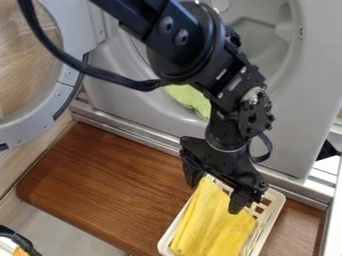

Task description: Moved the green cloth to the left of the basket

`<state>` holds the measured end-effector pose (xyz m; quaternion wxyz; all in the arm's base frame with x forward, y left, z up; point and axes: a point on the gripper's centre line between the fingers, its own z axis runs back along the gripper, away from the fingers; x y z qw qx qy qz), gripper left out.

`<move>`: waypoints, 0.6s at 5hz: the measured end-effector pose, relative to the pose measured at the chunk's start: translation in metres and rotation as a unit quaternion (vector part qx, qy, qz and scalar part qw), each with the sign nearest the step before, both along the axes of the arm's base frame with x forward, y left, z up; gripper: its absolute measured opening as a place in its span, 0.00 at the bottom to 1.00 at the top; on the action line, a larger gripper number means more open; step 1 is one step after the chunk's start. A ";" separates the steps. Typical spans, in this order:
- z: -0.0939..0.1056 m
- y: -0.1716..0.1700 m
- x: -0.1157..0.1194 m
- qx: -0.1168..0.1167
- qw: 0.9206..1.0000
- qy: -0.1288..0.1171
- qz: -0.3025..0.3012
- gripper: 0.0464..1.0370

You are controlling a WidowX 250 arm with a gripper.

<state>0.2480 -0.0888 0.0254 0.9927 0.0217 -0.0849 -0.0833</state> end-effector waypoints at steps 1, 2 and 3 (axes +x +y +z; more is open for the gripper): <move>-0.004 0.001 -0.002 0.003 1.000 0.009 0.001 0.96; 0.001 0.015 0.011 -0.002 1.000 0.002 0.018 0.96; 0.025 0.043 0.052 -0.012 0.998 -0.047 0.047 0.96</move>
